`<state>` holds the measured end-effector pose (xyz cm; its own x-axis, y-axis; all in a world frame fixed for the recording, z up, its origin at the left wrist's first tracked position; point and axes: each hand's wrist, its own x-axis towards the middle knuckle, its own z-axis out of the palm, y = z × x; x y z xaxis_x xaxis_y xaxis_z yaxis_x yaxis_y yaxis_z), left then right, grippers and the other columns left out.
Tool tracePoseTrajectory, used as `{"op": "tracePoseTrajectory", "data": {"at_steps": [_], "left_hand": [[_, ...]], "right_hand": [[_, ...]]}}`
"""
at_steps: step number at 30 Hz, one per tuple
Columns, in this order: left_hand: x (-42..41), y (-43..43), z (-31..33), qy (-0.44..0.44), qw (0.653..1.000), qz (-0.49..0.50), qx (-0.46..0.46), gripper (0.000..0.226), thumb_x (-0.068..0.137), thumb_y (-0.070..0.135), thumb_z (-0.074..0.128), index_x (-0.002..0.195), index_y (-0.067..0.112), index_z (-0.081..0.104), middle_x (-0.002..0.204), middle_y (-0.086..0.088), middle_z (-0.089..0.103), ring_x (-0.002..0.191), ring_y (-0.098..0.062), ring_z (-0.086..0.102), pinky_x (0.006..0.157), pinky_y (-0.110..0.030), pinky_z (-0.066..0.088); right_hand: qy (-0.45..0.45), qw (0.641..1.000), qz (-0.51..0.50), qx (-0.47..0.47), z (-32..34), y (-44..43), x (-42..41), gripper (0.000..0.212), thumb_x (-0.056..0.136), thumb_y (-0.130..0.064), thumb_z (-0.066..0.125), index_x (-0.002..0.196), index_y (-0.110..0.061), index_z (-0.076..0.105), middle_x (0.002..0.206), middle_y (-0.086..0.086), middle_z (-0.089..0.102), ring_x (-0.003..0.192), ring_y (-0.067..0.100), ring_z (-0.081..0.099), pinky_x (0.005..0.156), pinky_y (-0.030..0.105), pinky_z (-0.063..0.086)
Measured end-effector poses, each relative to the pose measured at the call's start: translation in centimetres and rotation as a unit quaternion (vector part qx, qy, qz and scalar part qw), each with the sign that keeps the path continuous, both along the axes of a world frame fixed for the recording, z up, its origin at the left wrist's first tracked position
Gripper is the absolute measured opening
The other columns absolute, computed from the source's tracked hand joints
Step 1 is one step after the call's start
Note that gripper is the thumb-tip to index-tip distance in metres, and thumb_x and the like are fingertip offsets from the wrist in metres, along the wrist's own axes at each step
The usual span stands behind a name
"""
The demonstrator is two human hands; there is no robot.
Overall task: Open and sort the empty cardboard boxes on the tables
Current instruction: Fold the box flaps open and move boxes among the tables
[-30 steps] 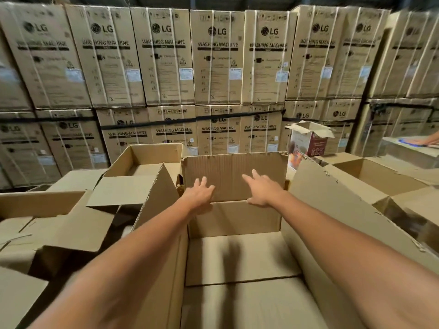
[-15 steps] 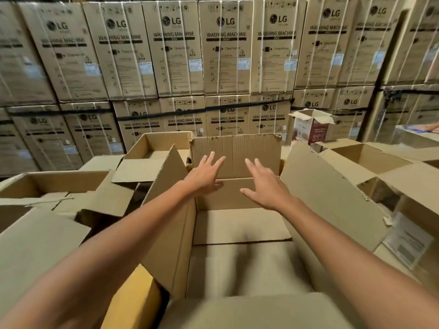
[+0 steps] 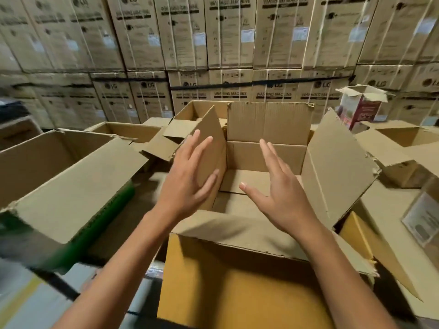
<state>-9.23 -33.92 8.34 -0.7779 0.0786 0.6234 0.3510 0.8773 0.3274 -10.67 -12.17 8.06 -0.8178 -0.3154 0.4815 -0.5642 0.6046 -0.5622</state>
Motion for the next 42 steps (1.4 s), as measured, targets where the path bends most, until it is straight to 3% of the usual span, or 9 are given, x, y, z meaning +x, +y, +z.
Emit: {"op": "tracePoseTrajectory", "data": {"at_steps": [3,6,9,14,20,22,26,35,42], "left_hand": [[6.1,-2.3,-1.0,0.024,0.998,0.026,0.045,0.066,0.094,0.043,0.054,0.152,0.018,0.035,0.161,-0.004,0.027,0.149,-0.018,0.024,0.120,-0.039,0.025],[11.6,-5.5,-2.7,0.035,0.993,0.082,0.076,0.065,0.093,0.042,0.055,0.149,0.012,0.040,0.159,-0.005,0.031,0.149,-0.016,0.025,0.121,-0.043,0.026],[16.9,-9.4,-5.5,0.037,0.984,0.139,0.104,0.061,0.093,0.033,0.062,0.146,0.008,0.045,0.156,-0.007,0.037,0.148,-0.018,0.029,0.120,-0.044,0.028],[26.7,-17.0,-11.2,0.000,0.964,0.231,0.136,0.058,0.091,0.028,0.063,0.144,0.009,0.047,0.154,-0.008,0.041,0.144,-0.021,0.036,0.117,-0.042,0.032],[39.9,-28.3,-18.2,-0.056,0.934,0.318,0.153,0.059,0.092,0.035,0.061,0.144,0.012,0.047,0.154,-0.007,0.042,0.145,-0.022,0.035,0.118,-0.041,0.030],[43.6,-32.4,-20.0,-0.082,0.926,0.337,0.151,0.061,0.092,0.041,0.055,0.145,0.012,0.047,0.154,-0.007,0.041,0.145,-0.023,0.034,0.118,-0.044,0.030],[49.3,-39.2,-22.4,-0.125,0.911,0.367,0.142,0.063,0.092,0.044,0.051,0.146,0.012,0.046,0.155,-0.009,0.040,0.145,-0.026,0.034,0.116,-0.046,0.032],[52.4,-50.5,-24.9,-0.126,0.890,0.404,0.169,0.063,0.092,0.044,0.051,0.146,0.013,0.045,0.155,-0.008,0.039,0.145,-0.025,0.033,0.119,-0.037,0.027],[49.6,-61.7,-27.1,-0.165,0.875,0.427,0.159,0.063,0.092,0.042,0.054,0.146,0.013,0.044,0.157,-0.010,0.036,0.146,-0.027,0.031,0.120,-0.032,0.019]], "right_hand": [[-0.021,0.992,0.068,-0.107,-2.0,-3.2,3.9,0.087,0.087,-0.049,0.064,0.156,-0.045,0.009,0.163,-0.013,0.023,0.147,0.005,0.026,0.115,0.044,0.039],[-0.035,0.976,0.122,-0.179,-4.4,-7.6,7.6,0.084,0.087,-0.040,0.067,0.153,-0.042,0.015,0.157,-0.022,0.028,0.144,0.001,0.032,0.111,0.042,0.044],[-0.045,0.967,0.160,-0.193,-6.7,-12.6,11.3,0.079,0.088,-0.038,0.068,0.152,-0.037,0.022,0.156,-0.013,0.036,0.142,0.004,0.036,0.110,0.042,0.045],[-0.075,0.959,0.236,-0.136,-10.3,-22.0,17.9,0.080,0.089,-0.044,0.065,0.155,-0.029,0.023,0.156,0.003,0.040,0.142,0.014,0.038,0.108,0.048,0.043],[-0.113,0.951,0.278,-0.077,-15.9,-34.4,26.8,0.075,0.090,-0.049,0.062,0.154,-0.021,0.035,0.160,0.001,0.033,0.146,0.015,0.032,0.111,0.048,0.041],[-0.111,0.955,0.275,-0.028,-18.0,-38.4,29.6,0.072,0.090,-0.051,0.060,0.152,-0.021,0.039,0.162,0.003,0.030,0.147,0.019,0.029,0.117,0.042,0.034],[-0.118,0.951,0.271,0.093,-21.9,-45.3,34.2,0.079,0.089,-0.060,0.060,0.154,-0.022,0.034,0.163,0.008,0.024,0.146,0.029,0.029,0.110,0.043,0.037],[-0.146,0.936,0.302,0.111,-25.3,-58.4,35.9,0.082,0.090,-0.059,0.059,0.156,-0.024,0.027,0.163,0.003,0.026,0.149,0.023,0.024,0.116,0.043,0.031],[-0.147,0.928,0.332,0.076,-26.3,-71.8,32.5,0.077,0.090,-0.054,0.057,0.153,-0.014,0.035,0.158,0.008,0.037,0.145,0.026,0.033,0.117,0.046,0.031]]}}
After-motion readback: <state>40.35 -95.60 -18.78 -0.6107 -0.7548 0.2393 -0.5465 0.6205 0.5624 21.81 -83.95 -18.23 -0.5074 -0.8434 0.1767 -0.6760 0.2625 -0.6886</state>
